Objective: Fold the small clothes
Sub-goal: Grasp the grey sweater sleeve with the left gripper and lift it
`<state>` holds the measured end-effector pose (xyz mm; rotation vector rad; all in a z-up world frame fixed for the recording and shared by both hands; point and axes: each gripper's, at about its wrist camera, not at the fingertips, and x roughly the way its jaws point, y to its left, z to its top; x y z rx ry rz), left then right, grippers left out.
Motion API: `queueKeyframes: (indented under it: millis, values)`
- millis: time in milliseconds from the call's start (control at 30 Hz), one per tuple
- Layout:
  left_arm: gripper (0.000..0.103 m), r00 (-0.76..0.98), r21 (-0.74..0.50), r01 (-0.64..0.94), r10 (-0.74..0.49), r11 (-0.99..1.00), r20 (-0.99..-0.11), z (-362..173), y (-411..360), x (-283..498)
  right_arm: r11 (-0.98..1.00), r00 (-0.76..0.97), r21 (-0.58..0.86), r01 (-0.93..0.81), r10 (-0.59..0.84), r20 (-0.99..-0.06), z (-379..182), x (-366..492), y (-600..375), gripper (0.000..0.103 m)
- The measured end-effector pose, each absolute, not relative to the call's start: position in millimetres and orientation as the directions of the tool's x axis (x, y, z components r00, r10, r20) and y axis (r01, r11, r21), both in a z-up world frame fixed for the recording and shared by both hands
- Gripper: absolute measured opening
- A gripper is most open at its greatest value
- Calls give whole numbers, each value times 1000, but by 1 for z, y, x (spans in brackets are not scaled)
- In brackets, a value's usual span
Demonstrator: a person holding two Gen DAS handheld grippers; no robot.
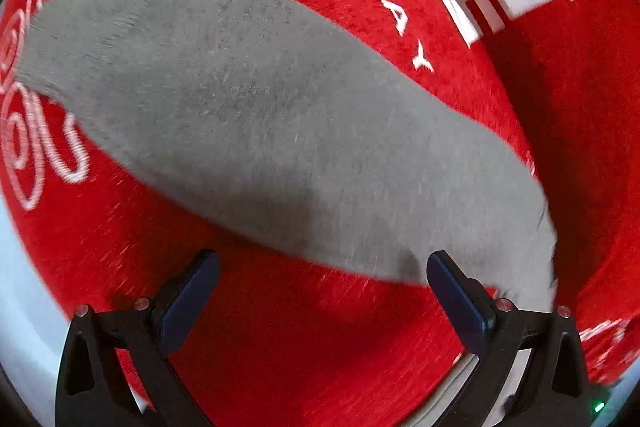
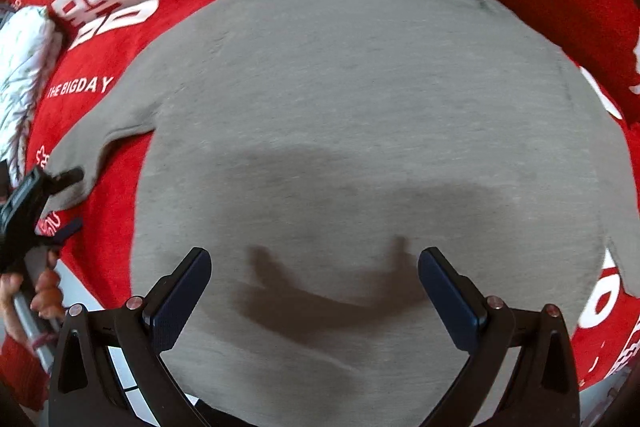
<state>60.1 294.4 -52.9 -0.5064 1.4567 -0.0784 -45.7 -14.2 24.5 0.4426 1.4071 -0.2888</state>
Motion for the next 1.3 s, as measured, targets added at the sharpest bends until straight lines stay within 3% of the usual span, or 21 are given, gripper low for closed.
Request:
queueKeyframes:
  millis: [233,267,300,333,367,400,533,667,933,1100,1300]
  values:
    - [100,202,-462,-231,-422,856,-884,-49,279,87,890,151,133,436,74,-986,22,-40,6,103]
    - [83,217,-456,-222,-412,862,-885,-46,279,90,889,151,134,438,74,-986,22,-40,7,103]
    - [58,221,-454,-212,-410,866,-885,-46,290,94,888,151,134,439,74,-986,21,-39,9,103]
    - [43,216,-454,-206,-412,867,-885,-47,293,97,887,151,136,441,76,-986,21,-38,9,103]
    - [14,209,-468,-202,-429,860,-879,-49,297,99,886,150,138,443,78,-986,19,-37,11,103]
    - [7,205,-489,-197,-452,850,-868,-52,302,100,885,150,140,444,81,-985,19,-37,11,103]
    - [7,248,-500,-121,-462,857,-851,-33,305,98,881,157,148,449,85,-984,19,-42,9,103]
    - [7,319,-447,57,-440,893,-839,14,281,93,872,188,162,461,83,-979,22,-51,2,103]
    - [7,362,-280,509,-498,814,-788,89,136,73,796,265,203,570,55,-963,38,-90,-43,103]
    - [7,267,-177,712,-495,680,-827,64,14,33,709,276,211,673,24,-961,38,-128,-87,103]
    - [7,203,-14,843,-342,538,-918,-1,-72,-28,601,256,212,771,13,-967,25,-164,-127,103]
